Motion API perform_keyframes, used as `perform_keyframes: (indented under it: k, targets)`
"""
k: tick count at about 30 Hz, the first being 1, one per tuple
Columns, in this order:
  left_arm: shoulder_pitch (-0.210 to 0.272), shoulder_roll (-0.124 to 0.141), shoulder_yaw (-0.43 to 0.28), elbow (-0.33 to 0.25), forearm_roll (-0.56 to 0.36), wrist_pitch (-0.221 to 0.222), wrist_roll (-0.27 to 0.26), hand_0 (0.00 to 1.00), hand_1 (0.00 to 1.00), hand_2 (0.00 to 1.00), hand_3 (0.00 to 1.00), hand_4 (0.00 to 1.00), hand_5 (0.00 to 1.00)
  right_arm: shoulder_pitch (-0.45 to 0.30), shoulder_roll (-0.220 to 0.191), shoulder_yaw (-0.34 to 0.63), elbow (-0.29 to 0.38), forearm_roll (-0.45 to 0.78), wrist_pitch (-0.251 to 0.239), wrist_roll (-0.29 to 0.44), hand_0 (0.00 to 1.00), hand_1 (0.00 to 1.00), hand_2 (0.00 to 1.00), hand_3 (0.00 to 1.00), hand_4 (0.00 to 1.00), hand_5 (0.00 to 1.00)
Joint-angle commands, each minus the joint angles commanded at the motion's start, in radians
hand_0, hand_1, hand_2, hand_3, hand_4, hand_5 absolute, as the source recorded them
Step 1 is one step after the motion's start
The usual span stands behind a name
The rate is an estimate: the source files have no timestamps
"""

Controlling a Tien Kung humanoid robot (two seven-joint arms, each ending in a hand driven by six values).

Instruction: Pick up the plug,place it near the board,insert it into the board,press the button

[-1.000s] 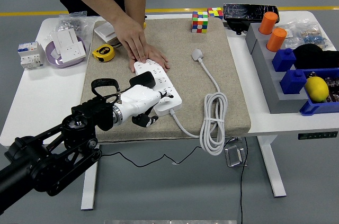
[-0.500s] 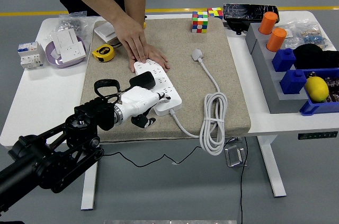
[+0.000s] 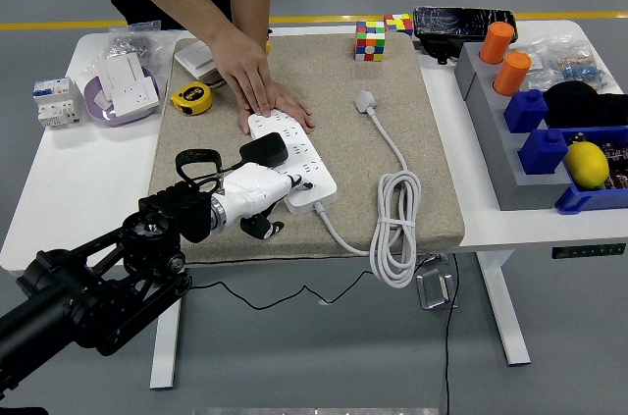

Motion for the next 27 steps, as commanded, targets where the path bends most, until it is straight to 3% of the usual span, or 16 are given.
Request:
perform_keyframes:
  k: [17, 27]
  targets:
    - [0.008, 0.002, 0.002, 0.006, 0.006, -0.014, -0.002, 0.133, 0.023, 0.149, 0.891, 0.697, 0.002, -0.004, -0.001, 0.0, 0.002, -0.004, 0.0, 0.001, 0.998, 0.926, 0.857, 0.856, 0.998, 0.998]
    - [0.033, 0.029, -0.057, -0.073, -0.022, -0.015, 0.0, 0.132, 0.024, 0.15, 0.888, 0.698, 0.002, -0.004, 0.001, 0.001, 0.001, 0.002, 0.0, 0.001, 0.998, 0.926, 0.857, 0.856, 0.998, 0.998]
